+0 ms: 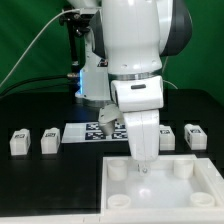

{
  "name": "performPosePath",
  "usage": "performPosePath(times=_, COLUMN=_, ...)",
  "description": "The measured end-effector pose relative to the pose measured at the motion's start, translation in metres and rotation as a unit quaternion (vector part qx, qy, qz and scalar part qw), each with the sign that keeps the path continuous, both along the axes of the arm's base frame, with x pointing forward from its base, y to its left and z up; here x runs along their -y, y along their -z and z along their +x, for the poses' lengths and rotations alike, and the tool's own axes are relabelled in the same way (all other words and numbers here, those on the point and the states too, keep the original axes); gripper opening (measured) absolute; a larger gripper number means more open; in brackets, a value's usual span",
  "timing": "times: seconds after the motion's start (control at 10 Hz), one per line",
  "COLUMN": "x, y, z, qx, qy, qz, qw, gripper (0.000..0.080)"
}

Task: Assemble one leg

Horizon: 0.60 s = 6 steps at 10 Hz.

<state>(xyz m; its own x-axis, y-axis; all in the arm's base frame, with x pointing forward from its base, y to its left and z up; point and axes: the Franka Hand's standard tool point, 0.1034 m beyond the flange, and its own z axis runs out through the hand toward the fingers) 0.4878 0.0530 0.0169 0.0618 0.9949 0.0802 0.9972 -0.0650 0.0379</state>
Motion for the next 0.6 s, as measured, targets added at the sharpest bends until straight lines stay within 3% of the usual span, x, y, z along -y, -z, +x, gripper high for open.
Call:
performPosePath(times=0.2, x=-0.009, y=-0.023, z=-0.011, qx=0.005, qy=0.066, qz=-0.001, qw=0.998, gripper=0.0648)
performPosePath(times=0.4, x=-0.039, y=-0.057, z=-0.014, qx=0.009, qy=0.129, qz=-0.001, qw=0.992, gripper=0.0648)
performPosePath(times=0.6, x=-0.074, y=-0.078, z=-0.019, qx=0.01, qy=0.276, qz=0.017, qw=0.961, gripper=0.0648)
